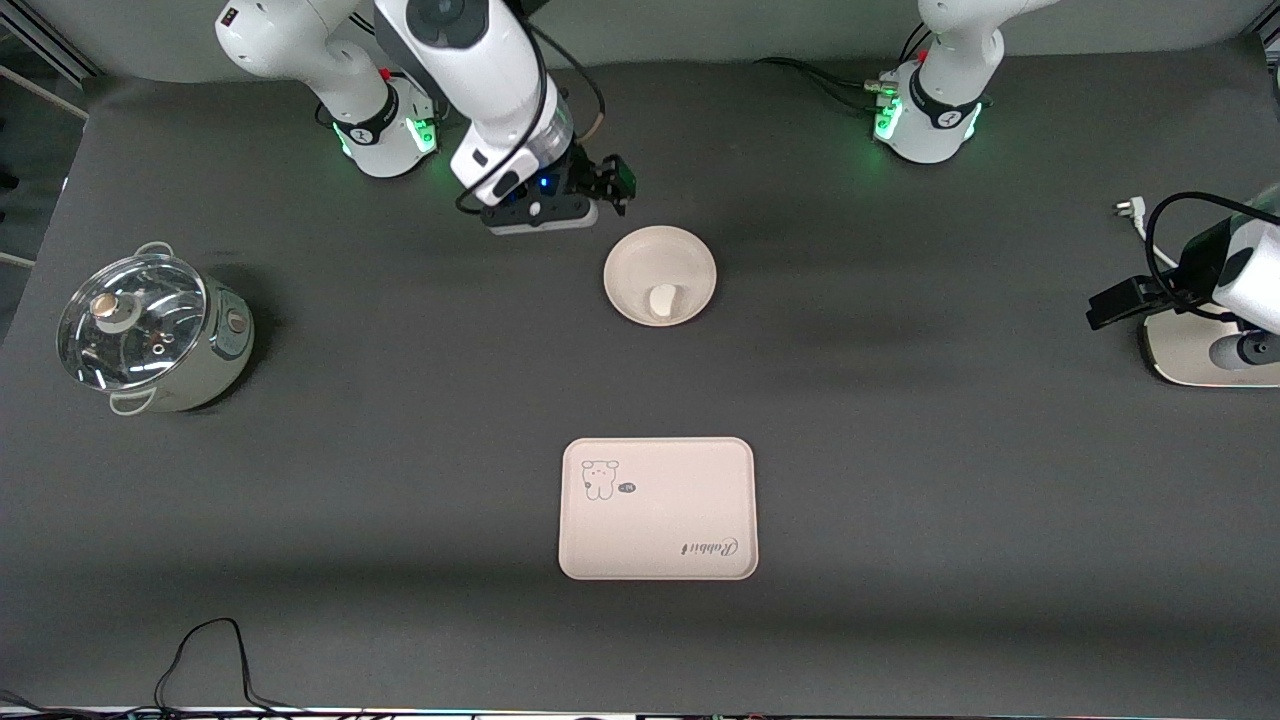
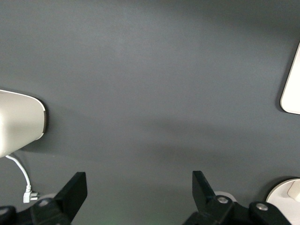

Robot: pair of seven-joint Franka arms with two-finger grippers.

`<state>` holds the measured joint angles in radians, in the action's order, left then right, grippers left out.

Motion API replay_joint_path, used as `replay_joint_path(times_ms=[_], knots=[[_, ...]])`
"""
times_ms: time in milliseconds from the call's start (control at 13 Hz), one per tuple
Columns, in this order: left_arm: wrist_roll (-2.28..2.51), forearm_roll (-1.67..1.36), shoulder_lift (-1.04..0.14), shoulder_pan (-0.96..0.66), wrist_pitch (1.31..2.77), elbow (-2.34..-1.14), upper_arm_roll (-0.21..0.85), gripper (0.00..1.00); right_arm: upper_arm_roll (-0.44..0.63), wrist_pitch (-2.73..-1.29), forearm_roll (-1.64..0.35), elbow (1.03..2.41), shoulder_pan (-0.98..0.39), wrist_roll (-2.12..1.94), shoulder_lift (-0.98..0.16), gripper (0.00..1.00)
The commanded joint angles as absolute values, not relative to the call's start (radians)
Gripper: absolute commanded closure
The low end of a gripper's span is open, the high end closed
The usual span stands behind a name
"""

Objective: Place bun in plate and plate on tray
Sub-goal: 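Lower the right gripper to the plate rim and grasp it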

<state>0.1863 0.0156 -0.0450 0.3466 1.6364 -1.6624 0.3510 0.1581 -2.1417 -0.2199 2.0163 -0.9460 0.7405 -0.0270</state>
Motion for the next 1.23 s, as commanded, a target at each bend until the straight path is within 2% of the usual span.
replay_joint_path(times_ms=[0, 308, 538, 692, 1000, 1154], knots=[[0.173, 0.008, -0.044, 0.351, 1.606, -1.643, 0.350, 0.00, 0.138, -2.430, -0.244, 2.267, -0.959, 0.706, 0.003, 0.00], [0.173, 0.008, -0.046, 0.353, 1.614, -1.644, 0.350, 0.00, 0.127, -2.757, -0.288, 2.373, -1.008, 0.709, -0.164, 0.00], [0.173, 0.009, -0.046, 0.353, 1.620, -1.644, 0.350, 0.00, 0.111, -2.908, -0.295, 2.375, -1.037, 0.722, -0.305, 0.00], [0.173, 0.009, -0.046, 0.350, 1.623, -1.644, 0.350, 0.00, 0.109, -2.945, -0.296, 2.375, -1.042, 0.727, -0.359, 0.00], [0.173, 0.009, -0.046, 0.347, 1.624, -1.643, 0.350, 0.00, 0.094, -2.944, -0.310, 2.373, -1.040, 0.727, -0.380, 0.00], [0.173, 0.009, -0.046, 0.347, 1.624, -1.643, 0.350, 0.00, 0.094, -2.942, -0.310, 2.373, -1.042, 0.727, -0.382, 0.11]])
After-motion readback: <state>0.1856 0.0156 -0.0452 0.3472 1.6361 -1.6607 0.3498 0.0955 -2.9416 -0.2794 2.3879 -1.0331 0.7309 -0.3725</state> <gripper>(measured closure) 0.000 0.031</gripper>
